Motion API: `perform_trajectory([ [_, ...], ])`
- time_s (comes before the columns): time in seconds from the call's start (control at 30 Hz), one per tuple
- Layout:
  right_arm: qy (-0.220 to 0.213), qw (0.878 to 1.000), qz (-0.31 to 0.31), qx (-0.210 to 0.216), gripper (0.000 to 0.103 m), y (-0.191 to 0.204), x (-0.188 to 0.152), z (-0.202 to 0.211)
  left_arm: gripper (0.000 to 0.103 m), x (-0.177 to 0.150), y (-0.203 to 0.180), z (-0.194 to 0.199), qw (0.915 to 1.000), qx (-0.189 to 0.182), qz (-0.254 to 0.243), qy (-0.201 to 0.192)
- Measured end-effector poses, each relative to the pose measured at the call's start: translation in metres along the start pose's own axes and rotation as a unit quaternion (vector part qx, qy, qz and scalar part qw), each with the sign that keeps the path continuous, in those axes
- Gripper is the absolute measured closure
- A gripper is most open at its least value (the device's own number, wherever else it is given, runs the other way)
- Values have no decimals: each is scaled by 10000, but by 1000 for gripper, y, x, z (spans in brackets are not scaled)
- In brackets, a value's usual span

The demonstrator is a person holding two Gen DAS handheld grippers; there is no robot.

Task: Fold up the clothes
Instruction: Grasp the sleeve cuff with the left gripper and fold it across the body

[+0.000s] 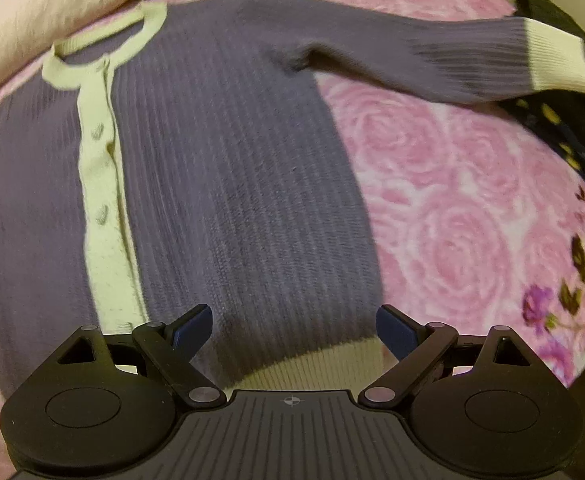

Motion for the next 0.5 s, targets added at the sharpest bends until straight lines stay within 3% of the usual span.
perform_trajectory([
  [0.37, 133, 9998, 92, -100, 12, -5, 10, -37, 82, 36, -7, -69, 9952, -20, 842, -500],
  [0.5, 178, 9997, 107, -134, 12, -10, 13, -43, 84, 42, -21, -81, 9955, 120, 688, -633],
])
Point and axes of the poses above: each gripper's, at about its wrist camera, not at the fingertips, and z roughly against the way its jaws point, y to its left, x to its top, the point moved 3 cm from there along -z, roughly the way its jaws point, and after that the axes turned 12 degrees about x, right-handed, at the moved point
